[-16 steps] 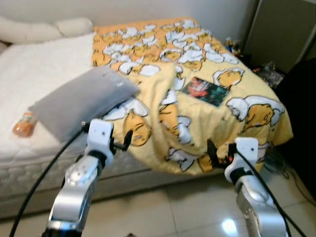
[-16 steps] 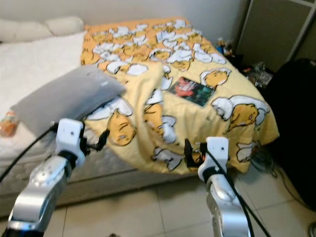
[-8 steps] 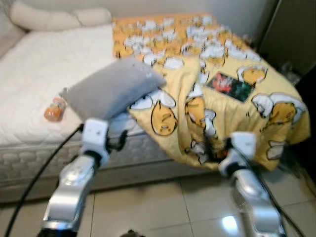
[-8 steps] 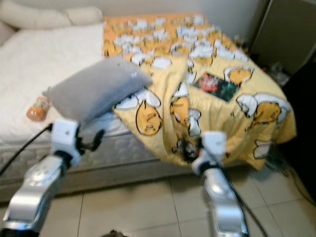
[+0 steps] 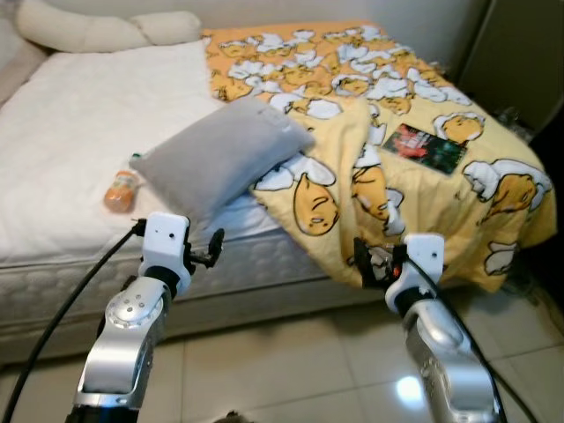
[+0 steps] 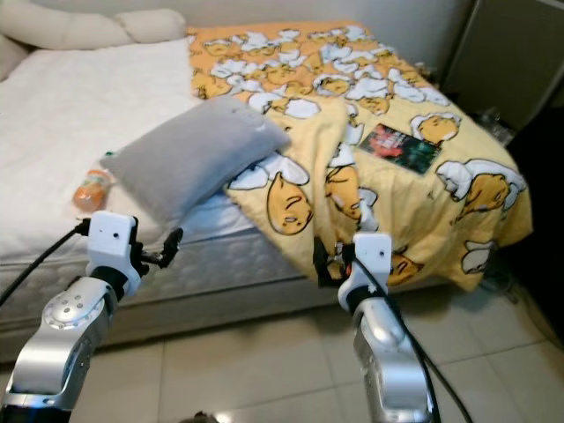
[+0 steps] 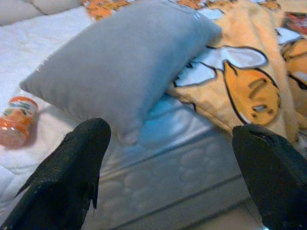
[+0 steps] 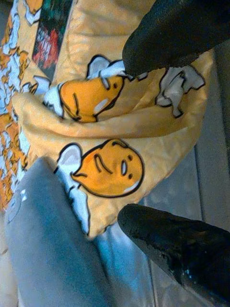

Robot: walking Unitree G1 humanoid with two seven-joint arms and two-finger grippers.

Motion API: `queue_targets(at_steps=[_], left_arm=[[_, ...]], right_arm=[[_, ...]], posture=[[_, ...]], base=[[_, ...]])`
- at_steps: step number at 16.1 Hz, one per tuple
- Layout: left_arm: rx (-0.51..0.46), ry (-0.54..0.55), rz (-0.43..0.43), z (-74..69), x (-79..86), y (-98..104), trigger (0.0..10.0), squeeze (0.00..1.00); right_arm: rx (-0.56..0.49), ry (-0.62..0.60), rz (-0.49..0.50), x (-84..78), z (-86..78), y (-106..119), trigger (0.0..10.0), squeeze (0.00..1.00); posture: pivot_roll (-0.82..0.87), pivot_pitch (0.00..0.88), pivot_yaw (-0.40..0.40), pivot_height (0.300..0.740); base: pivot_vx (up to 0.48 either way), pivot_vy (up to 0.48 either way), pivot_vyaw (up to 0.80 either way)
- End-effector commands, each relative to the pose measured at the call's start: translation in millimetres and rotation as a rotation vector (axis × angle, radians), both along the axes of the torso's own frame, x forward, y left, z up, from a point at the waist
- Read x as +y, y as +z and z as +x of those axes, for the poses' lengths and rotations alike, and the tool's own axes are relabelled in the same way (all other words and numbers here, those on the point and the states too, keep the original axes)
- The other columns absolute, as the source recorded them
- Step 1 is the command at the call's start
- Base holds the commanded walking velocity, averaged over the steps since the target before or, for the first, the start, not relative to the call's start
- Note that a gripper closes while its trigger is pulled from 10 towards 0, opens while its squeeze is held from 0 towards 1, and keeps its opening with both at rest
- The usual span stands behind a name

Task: Clean up the room

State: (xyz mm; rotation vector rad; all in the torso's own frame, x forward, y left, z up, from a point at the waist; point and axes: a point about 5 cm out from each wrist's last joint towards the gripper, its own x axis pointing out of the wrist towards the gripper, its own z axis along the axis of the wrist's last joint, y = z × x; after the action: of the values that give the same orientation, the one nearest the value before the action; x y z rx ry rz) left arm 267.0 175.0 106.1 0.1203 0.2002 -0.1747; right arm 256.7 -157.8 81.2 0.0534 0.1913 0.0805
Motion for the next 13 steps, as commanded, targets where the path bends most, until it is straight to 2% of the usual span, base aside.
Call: queue_targets(at_steps=[1, 13], left_arm=[[0.002, 0.007, 0.006, 0.7, 1.1, 1.2, 10.0, 0.00], [-0.004, 0.013, -0.001, 2.4, 0.5, 2.2, 10.0, 0.00]], right_arm=[[0.009, -0.011, 0.003, -2.1, 0.3, -1.9, 10.0, 0.00], [0.000, 0.005, -0.011, 0.4, 4.0, -1.5, 10.0, 0.00]], posture=[[0.02, 0.000, 0.045, 0.740], [0.02, 0.000, 0.043, 0.740]], base=[[0.000, 0.292, 0.00], [0.000, 0.290, 0.00]])
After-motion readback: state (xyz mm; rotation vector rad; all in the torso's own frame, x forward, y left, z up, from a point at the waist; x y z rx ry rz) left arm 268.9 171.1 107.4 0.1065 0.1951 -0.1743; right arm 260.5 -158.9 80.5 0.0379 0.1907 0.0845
